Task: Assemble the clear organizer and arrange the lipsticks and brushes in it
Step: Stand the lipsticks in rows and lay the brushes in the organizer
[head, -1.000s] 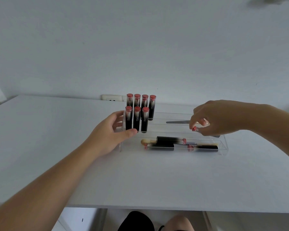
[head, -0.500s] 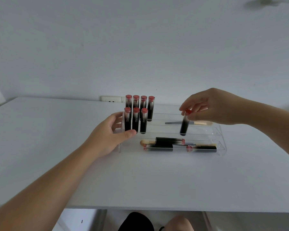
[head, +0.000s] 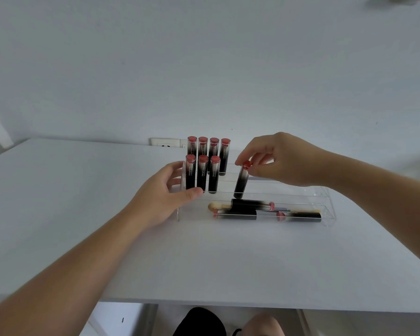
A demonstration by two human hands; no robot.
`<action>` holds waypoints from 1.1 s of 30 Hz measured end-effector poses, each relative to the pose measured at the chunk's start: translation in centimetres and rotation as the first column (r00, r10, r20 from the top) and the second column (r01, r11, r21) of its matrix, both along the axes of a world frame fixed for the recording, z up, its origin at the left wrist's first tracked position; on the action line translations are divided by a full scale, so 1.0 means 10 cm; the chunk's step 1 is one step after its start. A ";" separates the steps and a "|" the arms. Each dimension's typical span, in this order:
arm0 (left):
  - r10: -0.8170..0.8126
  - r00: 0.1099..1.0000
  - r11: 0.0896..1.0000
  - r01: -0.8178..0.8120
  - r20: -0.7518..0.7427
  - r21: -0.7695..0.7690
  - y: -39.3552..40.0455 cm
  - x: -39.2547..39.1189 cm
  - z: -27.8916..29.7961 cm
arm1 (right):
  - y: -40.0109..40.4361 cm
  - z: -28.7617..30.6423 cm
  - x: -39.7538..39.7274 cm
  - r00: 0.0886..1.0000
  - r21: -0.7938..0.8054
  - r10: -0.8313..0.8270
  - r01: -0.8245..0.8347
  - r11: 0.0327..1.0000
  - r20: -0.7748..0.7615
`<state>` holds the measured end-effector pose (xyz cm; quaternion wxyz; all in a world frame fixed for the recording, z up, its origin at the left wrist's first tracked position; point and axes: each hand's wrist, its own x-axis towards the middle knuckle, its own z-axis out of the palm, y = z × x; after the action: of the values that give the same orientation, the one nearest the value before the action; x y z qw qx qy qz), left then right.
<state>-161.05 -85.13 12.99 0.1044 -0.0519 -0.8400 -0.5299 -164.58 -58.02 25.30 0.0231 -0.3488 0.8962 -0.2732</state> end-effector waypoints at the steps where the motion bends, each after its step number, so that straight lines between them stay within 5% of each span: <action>1: 0.002 1.000 1.000 -0.002 0.001 -0.001 0.00 -0.01 -0.01 | -0.01 0.00 0.01 1.000 0.003 0.007 -0.007 1.000 -0.010; 33: 0.004 1.000 1.000 -0.004 -0.002 -0.008 -0.02 -0.03 -0.03 | -0.31 -0.26 0.05 0.976 -0.171 -0.064 0.027 0.985 -0.209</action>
<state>-161.33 -85.29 12.67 0.1059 -0.0513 -0.8421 -0.5263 -164.03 -61.11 22.70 -0.1090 -0.3561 0.8751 -0.3090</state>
